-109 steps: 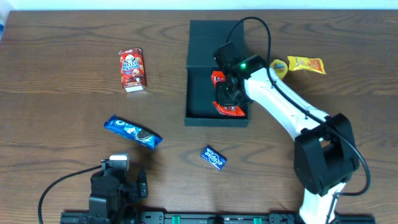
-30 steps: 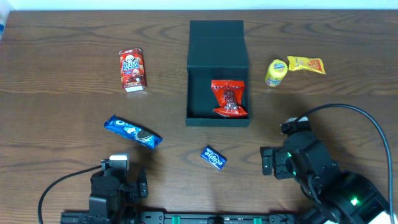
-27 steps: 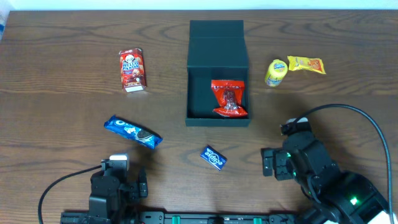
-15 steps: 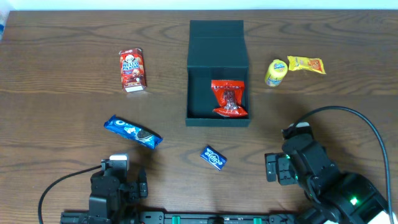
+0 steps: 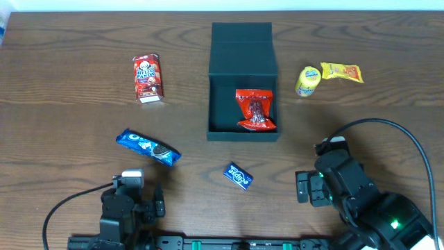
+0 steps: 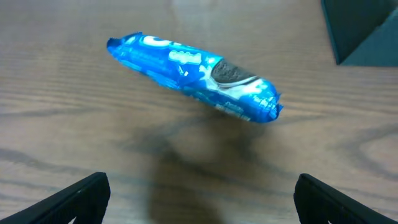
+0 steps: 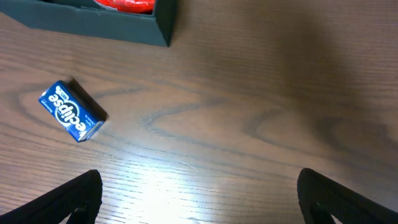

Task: Pack container
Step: 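Move the left gripper to the red Hello Panda box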

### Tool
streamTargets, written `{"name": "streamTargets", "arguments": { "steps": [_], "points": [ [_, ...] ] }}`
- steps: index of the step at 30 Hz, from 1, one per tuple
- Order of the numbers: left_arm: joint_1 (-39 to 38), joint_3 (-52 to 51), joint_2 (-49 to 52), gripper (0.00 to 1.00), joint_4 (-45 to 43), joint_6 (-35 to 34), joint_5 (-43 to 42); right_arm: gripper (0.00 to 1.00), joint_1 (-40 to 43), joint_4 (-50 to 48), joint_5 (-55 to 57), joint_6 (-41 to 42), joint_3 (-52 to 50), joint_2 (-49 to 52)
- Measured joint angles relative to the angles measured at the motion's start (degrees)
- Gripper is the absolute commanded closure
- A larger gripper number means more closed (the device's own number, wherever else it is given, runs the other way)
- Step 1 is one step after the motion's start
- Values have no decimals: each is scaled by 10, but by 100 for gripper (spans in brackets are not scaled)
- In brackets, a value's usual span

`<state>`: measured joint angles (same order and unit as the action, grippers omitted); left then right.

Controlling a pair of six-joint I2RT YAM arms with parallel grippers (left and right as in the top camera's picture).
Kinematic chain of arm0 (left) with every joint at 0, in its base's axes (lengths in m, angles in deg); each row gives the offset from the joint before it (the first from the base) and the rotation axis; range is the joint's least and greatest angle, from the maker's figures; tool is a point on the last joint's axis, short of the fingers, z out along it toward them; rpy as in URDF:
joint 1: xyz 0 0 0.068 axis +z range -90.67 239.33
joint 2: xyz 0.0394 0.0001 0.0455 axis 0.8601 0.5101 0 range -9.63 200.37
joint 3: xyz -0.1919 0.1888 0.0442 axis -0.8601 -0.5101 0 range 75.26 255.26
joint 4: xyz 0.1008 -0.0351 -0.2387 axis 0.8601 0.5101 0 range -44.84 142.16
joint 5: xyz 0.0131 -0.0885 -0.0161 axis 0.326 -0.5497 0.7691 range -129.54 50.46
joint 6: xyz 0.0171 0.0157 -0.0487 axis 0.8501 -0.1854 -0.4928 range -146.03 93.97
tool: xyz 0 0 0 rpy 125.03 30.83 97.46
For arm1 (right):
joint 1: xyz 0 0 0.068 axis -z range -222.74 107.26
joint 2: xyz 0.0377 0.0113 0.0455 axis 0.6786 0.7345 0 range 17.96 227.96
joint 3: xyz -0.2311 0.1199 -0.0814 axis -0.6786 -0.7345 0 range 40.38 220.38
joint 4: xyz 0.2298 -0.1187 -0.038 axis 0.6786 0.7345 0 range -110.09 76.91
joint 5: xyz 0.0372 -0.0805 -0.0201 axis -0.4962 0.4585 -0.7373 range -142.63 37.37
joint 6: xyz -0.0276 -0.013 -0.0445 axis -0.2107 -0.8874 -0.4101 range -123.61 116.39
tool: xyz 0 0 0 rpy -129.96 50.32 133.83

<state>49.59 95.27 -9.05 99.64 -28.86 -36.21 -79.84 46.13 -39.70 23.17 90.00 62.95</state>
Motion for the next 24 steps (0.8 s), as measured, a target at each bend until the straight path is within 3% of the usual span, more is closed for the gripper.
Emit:
{"name": "streamTargets", "arguments": {
  "steps": [6,14,24],
  "points": [
    [0,-4,0,4,-103,-65,-108,1,0,-1,8,0,0,0],
    [0,-7,0,4,-81,-155,-218,1,0,-1,10,0,0,0],
    [0,38,36,4,-75,-182,-218,1,0,-1,-2,2,0,0]
  ]
}}
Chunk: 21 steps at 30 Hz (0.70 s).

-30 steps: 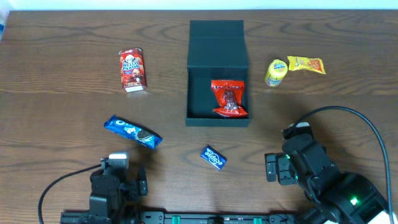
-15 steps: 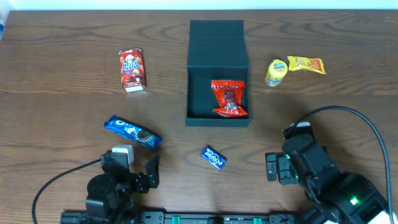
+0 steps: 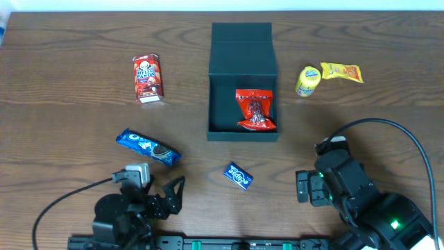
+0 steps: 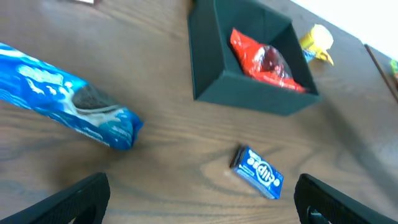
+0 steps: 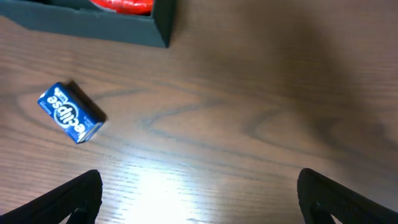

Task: Pack container
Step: 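Move the left gripper to the red Hello Panda box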

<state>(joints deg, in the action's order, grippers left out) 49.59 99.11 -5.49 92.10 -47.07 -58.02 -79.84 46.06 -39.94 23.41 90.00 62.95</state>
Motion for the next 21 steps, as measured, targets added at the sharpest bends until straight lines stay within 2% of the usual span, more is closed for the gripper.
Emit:
{"name": "streamTargets", "arguments": {
  "steps": [3,8,13,18,21],
  "points": [
    [0,54,70,4,-2,0,21,1,0,1,-13,0,0,0],
    [0,152,239,4,8,16,39,1,0,1,-23,1,-2,0],
    [0,269,411,4,69,38,74,1,0,1,-27,2,-3,0],
    [4,363,535,5,119,57,143,1,0,0,-28,2,-3,0],
    [16,398,582,5,127,78,146,1,0,0,-28,2,-3,0]
  ]
}}
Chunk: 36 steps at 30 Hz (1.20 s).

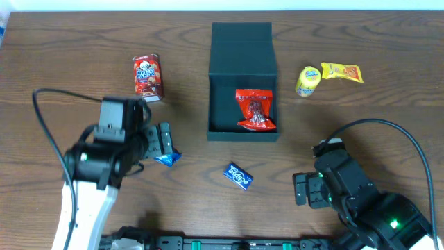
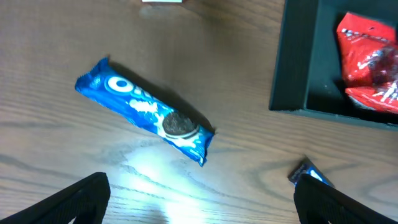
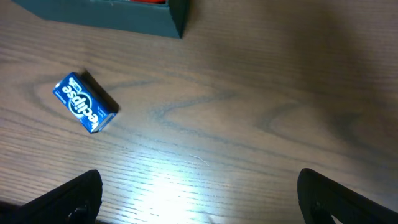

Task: Pack container
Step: 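Move the left gripper to the red Hello Panda box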

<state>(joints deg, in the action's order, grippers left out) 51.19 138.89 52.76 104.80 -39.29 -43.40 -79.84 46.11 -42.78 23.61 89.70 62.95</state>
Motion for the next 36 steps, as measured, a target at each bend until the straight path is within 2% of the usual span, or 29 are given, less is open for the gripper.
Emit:
{"name": "streamTargets", "arguments": {
  "steps": [7,13,18,28,36],
  "points": [
    [77,48,85,5,7,43,-9,1,0,0,0,0,0,0],
    [140,52,109,5,7,44,-22,1,0,0,0,0,0,0],
    [144,52,109,5,24,25,-30,1,0,0,0,0,0,0],
    [144,52,116,5,-43,16,-68,1,0,0,0,0,0,0],
    [144,55,188,5,-84,26,-83,1,0,0,0,0,0,0]
  ]
}}
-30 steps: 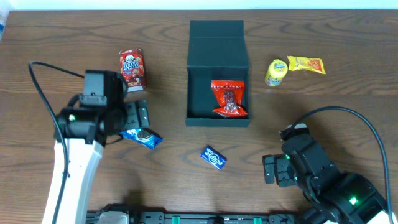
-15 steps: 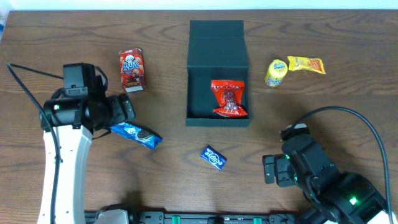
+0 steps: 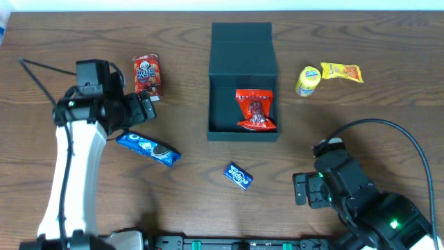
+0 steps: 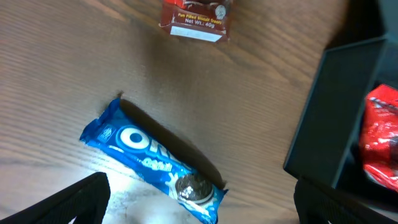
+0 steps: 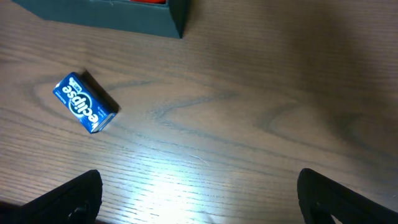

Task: Pack container
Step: 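Move the left gripper to the red Hello Panda box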

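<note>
The open dark box (image 3: 242, 48) stands at mid-table with a red snack packet (image 3: 255, 110) inside. A blue Oreo packet (image 3: 148, 148) lies flat to its left. In the left wrist view the Oreo packet (image 4: 149, 158) is just below my left gripper (image 4: 199, 208). In the overhead view that gripper (image 3: 142, 110) hovers open and empty between the Oreo packet and a red Hello Panda packet (image 3: 147, 78). My right gripper (image 3: 301, 189) is open and empty at the front right. A small blue Eclipse box (image 5: 85, 102) lies to its left.
A yellow tub (image 3: 308, 80) and a yellow-orange sachet (image 3: 341, 72) lie right of the box. In the left wrist view the box wall (image 4: 336, 112) rises at the right. A black cable (image 3: 409, 146) loops over the right arm.
My left arm has moved back and to the left. Its gripper was over the Oreo packet's right end and is now just behind that packet, nearer the Hello Panda packet. The right arm is unmoved.
My left gripper began low at the table's front edge, facing the Oreo packet. It was then turned toward the box, then raised over the packet, and now hovers just behind it. It stayed open throughout. The right gripper barely shifted, and nothing on the table moved.
</note>
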### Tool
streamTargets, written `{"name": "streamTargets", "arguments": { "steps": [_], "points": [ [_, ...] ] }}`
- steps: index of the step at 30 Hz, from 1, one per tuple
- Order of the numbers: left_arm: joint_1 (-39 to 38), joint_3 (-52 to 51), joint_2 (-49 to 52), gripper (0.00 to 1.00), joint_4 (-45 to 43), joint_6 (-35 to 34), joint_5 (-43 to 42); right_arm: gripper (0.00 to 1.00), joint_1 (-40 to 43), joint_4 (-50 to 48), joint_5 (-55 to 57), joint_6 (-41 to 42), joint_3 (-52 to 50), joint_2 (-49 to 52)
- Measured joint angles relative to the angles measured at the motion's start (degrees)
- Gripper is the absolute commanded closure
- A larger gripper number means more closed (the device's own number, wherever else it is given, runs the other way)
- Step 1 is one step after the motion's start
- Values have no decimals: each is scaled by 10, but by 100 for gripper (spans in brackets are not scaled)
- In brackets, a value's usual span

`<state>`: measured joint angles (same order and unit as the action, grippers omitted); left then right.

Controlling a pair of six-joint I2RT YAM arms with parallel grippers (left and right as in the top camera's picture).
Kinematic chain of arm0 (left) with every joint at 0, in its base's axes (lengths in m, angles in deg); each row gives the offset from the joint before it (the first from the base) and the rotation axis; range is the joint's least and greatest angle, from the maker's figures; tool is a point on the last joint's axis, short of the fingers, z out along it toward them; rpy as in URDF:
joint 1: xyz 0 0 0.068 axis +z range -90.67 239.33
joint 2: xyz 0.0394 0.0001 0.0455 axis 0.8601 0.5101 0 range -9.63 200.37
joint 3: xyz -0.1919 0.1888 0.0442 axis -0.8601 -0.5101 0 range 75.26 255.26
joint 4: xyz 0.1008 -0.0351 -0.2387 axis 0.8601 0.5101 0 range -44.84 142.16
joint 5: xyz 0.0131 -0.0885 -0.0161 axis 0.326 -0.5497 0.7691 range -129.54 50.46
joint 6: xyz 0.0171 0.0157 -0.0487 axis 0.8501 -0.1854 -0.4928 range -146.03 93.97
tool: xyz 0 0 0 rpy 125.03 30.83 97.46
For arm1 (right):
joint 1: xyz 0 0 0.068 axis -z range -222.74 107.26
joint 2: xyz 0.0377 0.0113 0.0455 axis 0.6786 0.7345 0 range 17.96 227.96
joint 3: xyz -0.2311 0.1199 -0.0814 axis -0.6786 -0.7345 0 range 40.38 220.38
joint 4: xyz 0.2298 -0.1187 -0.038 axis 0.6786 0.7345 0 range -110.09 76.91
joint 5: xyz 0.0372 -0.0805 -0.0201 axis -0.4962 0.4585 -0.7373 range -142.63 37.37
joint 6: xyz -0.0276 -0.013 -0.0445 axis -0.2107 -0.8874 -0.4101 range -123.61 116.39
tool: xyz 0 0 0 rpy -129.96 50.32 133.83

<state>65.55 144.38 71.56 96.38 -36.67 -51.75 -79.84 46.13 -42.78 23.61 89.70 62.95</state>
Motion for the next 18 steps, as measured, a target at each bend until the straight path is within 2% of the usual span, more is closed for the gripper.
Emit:
{"name": "streamTargets", "arguments": {
  "steps": [3,7,13,18],
  "points": [
    [-1,32,49,5,4,2,-2,1,0,0,0,0,0,0],
    [-9,131,137,5,33,5,-2,1,0,-1,0,0,0,0],
    [-22,305,273,5,104,16,38,1,0,0,0,0,0,0],
    [-22,380,354,5,116,21,76,1,0,0,0,0,0,0]
  ]
}}
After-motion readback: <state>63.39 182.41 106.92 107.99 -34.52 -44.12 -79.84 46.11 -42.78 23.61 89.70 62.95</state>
